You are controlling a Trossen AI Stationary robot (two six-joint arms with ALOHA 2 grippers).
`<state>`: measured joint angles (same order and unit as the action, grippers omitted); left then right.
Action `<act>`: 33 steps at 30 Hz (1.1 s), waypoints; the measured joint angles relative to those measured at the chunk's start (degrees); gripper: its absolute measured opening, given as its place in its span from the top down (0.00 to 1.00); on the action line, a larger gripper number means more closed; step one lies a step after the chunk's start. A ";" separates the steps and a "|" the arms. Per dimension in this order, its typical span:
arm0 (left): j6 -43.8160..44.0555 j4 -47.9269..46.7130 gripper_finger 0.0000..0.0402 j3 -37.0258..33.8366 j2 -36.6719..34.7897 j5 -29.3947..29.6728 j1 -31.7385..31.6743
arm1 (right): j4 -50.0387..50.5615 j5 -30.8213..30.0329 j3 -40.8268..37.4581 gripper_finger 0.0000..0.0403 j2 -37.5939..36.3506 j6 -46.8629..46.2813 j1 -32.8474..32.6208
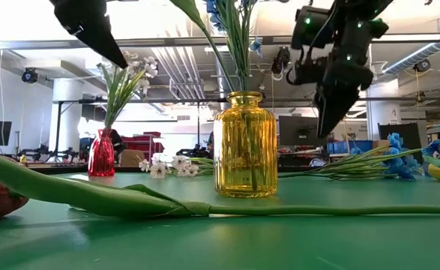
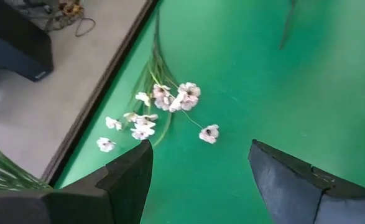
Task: Sort flowers into vase by color
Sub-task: Put the blue flowers into the yellow vase
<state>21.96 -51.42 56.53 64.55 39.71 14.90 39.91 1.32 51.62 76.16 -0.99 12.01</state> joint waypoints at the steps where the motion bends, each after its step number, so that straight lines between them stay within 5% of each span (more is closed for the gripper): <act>1: -0.05 0.00 0.38 0.00 0.02 0.20 0.00 | -0.22 0.00 -0.18 0.47 0.81 -0.16 0.00; 20: -0.51 0.35 0.38 0.00 0.02 0.41 0.00 | -2.67 0.20 0.22 0.49 16.66 1.63 0.00; 33: -6.30 4.28 0.38 0.00 0.00 3.45 -0.23 | -3.24 -0.07 1.84 0.95 13.33 3.72 0.02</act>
<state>15.66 -47.13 56.53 64.55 43.15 14.67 36.67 1.25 53.46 89.50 2.74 12.03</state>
